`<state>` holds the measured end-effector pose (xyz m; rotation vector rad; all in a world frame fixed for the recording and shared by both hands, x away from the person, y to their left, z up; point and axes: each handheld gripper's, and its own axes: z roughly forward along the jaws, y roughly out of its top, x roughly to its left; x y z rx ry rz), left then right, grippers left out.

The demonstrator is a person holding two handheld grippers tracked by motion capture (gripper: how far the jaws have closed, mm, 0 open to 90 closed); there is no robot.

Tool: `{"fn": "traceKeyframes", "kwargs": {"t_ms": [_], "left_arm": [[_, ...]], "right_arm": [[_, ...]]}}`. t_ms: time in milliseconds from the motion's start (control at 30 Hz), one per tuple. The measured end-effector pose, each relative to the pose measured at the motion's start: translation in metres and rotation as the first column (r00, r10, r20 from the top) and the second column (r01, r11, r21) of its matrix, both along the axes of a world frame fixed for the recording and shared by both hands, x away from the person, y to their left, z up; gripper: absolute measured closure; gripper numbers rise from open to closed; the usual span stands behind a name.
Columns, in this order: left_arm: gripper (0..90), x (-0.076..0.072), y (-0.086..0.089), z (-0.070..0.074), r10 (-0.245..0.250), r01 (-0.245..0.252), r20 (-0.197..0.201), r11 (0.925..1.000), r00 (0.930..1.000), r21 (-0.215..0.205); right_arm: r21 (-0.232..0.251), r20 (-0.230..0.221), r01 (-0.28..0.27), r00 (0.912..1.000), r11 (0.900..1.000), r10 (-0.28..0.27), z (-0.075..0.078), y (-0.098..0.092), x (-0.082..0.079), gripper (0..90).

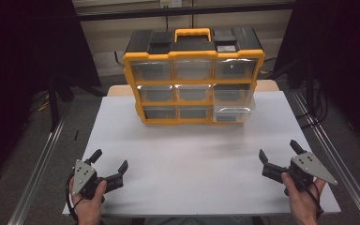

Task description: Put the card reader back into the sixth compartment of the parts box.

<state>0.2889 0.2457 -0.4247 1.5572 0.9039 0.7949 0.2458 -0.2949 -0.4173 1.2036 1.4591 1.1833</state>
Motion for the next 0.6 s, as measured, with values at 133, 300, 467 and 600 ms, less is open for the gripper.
{"fn": "traceKeyframes", "kwargs": {"t_ms": [133, 300, 467, 600], "left_arm": [[2.4, 0.001, 0.0, 0.0, -0.001, 0.001, 0.002, 1.0, 1.0, 0.0], [2.4, 0.001, 0.0, 0.0, -0.004, 0.004, -0.003, 0.9999, 1.0, -0.01], [2.4, 0.004, -0.002, -0.002, -0.012, 0.011, -0.016, 0.9998, 0.9998, -0.018], [2.4, 0.007, 0.0, -0.002, -0.006, 0.005, -0.024, 0.9997, 0.9997, -0.024]], "right_arm": [[0.004, 0.001, 0.009, 1.0, 1.0, -0.009, -0.008, -0.004, -0.009, 0.0], [0.021, -0.022, 0.019, 0.9996, 1.0, -0.018, -0.019, -0.004, -0.016, 0.0], [0.027, -0.01, 0.01, 0.9999, 1.0, -0.01, -0.02, -0.003, -0.013, 0.0], [0.064, 0.0, -0.005, 1.0, 0.998, 0.005, -0.019, -0.003, -0.011, 0.0]]}}
